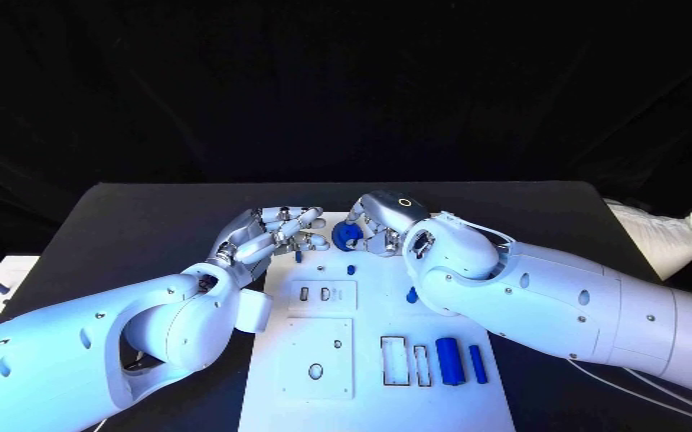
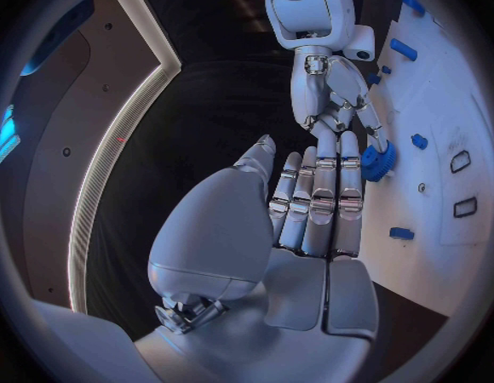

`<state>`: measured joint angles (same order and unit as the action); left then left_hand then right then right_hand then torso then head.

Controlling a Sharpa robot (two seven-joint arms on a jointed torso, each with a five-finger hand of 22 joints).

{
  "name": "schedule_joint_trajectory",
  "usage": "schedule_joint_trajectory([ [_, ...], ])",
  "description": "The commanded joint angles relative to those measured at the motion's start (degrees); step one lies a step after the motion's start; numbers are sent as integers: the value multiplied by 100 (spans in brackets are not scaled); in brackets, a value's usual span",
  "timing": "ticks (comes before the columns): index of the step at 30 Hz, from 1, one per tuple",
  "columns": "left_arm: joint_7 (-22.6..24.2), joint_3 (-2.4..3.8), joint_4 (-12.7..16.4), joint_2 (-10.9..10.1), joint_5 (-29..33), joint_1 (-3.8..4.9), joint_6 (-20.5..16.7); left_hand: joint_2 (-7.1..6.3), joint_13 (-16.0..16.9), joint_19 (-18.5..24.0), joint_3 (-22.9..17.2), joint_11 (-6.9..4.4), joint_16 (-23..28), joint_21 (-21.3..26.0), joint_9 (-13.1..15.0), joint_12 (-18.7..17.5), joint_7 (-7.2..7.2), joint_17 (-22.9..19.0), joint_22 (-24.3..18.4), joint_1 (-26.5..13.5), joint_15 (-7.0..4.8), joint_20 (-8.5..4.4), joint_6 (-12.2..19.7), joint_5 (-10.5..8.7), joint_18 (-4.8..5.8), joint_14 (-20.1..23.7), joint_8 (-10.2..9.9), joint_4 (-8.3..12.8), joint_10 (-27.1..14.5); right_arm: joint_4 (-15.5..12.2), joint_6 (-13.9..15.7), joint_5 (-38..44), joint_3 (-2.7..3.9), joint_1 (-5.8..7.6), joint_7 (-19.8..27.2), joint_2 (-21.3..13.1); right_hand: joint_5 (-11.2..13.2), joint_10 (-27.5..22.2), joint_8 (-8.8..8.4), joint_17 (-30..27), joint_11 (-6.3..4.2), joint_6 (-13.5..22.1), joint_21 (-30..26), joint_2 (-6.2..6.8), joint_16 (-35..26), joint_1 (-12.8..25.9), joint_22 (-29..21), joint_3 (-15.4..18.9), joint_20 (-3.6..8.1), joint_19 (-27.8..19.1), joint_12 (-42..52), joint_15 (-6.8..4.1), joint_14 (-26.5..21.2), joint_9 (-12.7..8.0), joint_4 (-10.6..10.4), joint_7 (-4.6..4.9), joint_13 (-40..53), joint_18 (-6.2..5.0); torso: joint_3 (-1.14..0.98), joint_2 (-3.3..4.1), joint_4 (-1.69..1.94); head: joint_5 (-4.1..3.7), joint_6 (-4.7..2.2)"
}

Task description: Assemble the parts on the task board

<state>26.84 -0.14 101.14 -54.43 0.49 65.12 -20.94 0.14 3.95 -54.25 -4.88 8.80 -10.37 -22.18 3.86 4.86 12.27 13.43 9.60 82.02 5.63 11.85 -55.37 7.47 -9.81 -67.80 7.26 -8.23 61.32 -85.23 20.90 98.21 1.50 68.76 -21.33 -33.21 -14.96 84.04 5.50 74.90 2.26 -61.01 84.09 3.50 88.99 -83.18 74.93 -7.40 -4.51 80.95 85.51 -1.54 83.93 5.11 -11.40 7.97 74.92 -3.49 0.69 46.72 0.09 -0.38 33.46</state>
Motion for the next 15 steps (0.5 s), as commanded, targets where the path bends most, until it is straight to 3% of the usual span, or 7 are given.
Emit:
schedule_joint_trajectory([
  [1, 44, 4, 6, 11, 7, 6, 113, 12, -4, -44, -11, 30, 35, 27, -7, -19, 31, 6, -6, 57, 4, 4, -7, -3, -63, -39, -39, 31, 14, 119, -132, 173, -15, -10, 33, 87, -36, 364, 34, 1273, -49, -238, 39, -3, 19, 34, 196, -39, 10, 38, 12, -47, 559, 81, 11, -145, 1127, 60, -8, 1, -6, 11, 8],
  [6, 44, 4, 3, 15, 7, 6, 115, 12, -4, -44, -11, 30, 35, 27, -7, -19, 31, 6, -6, 57, 4, 4, -7, -3, -63, -39, -39, 31, 14, 287, -222, 200, -44, -20, 39, 215, -27, 362, 14, 1270, -41, -219, 39, 8, 18, 76, 196, -51, 8, 37, 8, -42, 558, 78, -1, -136, 1125, 61, -9, 1, -5, 59, 19],
  [15, 42, 4, -3, 20, 7, 6, 119, 14, -3, -45, -18, 28, 43, 27, -6, -23, 28, 12, -7, 59, 3, 3, -12, -3, -63, -42, -42, 38, 22, 463, -219, 226, -58, -42, 45, 331, 8, 329, -72, 1260, -8, -120, 35, 56, 15, 167, 191, -78, -7, 30, -52, -17, 556, 57, -15, -94, 1081, 60, -14, -2, -14, 61, 28],
])
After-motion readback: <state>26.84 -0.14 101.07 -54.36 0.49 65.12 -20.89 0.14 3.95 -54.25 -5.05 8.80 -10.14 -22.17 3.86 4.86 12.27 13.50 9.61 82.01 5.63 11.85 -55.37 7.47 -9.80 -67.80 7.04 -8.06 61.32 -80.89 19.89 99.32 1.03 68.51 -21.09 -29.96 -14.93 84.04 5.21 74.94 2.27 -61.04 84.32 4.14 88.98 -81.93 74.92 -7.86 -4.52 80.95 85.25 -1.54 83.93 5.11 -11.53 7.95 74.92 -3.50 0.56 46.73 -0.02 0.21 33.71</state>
